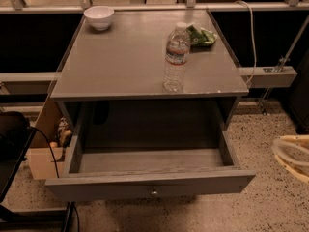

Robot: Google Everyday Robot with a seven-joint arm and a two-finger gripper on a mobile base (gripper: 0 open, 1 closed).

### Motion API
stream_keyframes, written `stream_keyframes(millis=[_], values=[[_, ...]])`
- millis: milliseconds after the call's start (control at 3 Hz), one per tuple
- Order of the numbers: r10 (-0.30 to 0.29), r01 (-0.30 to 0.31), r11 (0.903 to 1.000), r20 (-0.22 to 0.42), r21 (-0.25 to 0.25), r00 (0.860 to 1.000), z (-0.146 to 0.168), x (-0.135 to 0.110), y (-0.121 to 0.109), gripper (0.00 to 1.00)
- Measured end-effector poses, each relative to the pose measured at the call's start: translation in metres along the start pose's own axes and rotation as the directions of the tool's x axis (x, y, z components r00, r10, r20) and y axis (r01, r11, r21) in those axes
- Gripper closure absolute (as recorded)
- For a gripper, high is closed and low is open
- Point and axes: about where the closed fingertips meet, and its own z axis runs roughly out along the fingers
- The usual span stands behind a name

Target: Close top drawer

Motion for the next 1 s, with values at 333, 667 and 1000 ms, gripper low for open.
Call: stream_keyframes(millis=[333,667,1000], values=[[0.030,-0.029,0.9993,0.031,-0.025,0.999,0.001,0.002,0.003,1.00],[0.174,-0.166,0.9829,0.114,-0.079,0.978,0.012,0.016,0.027,1.00],[0.340,-0.327,0.9401,0.187,-0.096,0.922,0.024,0.023,0.049,1.00]])
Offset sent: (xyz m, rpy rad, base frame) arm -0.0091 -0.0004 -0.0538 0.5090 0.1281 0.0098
